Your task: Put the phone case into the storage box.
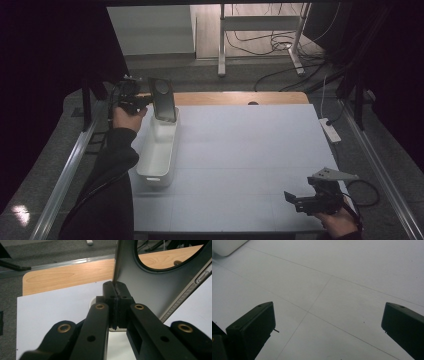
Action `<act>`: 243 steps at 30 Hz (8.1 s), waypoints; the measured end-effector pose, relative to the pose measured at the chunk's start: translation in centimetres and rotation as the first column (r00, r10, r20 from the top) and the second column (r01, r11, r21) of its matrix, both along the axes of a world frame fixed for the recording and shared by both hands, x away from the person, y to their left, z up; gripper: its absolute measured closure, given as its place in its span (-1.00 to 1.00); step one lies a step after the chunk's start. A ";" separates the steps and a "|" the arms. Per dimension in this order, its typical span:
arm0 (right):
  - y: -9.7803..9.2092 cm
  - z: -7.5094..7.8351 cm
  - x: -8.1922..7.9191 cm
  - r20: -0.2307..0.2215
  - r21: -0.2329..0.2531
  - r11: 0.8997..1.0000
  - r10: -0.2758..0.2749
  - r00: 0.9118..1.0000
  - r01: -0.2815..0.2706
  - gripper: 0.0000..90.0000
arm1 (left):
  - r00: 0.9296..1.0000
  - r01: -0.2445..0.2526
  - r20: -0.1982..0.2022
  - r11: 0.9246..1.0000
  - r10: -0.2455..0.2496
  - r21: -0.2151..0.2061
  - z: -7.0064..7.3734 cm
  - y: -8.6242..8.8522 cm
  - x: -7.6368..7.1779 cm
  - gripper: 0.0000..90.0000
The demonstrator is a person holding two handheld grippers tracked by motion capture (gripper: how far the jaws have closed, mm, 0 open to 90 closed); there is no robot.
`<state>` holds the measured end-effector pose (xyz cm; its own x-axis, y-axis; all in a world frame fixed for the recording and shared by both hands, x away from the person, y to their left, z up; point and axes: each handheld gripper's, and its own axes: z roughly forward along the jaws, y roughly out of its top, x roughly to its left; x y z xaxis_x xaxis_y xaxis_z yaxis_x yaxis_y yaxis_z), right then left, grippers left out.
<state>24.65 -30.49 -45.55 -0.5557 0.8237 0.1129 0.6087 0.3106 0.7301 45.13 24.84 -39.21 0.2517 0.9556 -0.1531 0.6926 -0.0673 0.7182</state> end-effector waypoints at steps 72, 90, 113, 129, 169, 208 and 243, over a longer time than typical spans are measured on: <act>0.3 -0.1 0.1 -0.016 -0.023 0.999 0.031 0.999 -0.031 -0.99 | 0.997 -0.037 -0.063 0.999 0.040 0.037 -5.6 -0.7 2.0 0.82; 0.3 -0.1 0.1 -0.016 -0.026 0.999 0.032 0.999 -0.033 -0.99 | 0.999 -0.001 -0.038 0.999 0.003 0.036 -4.8 -0.3 1.3 0.52; 0.3 -0.1 0.1 -0.018 -0.025 0.999 0.033 0.999 -0.034 -1.00 | 0.994 0.102 -0.038 0.994 -0.103 -0.027 -5.4 0.2 0.9 -0.43; 0.3 -0.1 0.1 -0.019 -0.026 0.999 0.035 0.999 -0.035 -1.00 | 0.987 0.160 -0.019 0.987 -0.161 -0.023 -5.0 -0.3 0.2 -0.96; 0.6 -0.2 0.1 -0.028 -0.042 0.998 0.049 0.998 -0.050 -0.99 | 0.971 0.238 0.026 0.971 -0.237 -0.027 -5.4 -0.2 -4.1 -1.00; 0.5 -0.1 0.1 -0.031 -0.035 0.998 0.049 0.998 -0.050 -1.00 | 0.961 0.273 0.039 0.962 -0.273 0.008 -5.5 -1.5 -8.2 -1.00; 0.6 -0.1 0.1 -0.034 -0.040 0.998 0.056 0.998 -0.058 -1.00 | 0.952 0.302 0.058 0.953 -0.301 -0.013 -5.4 -1.6 -11.5 -0.99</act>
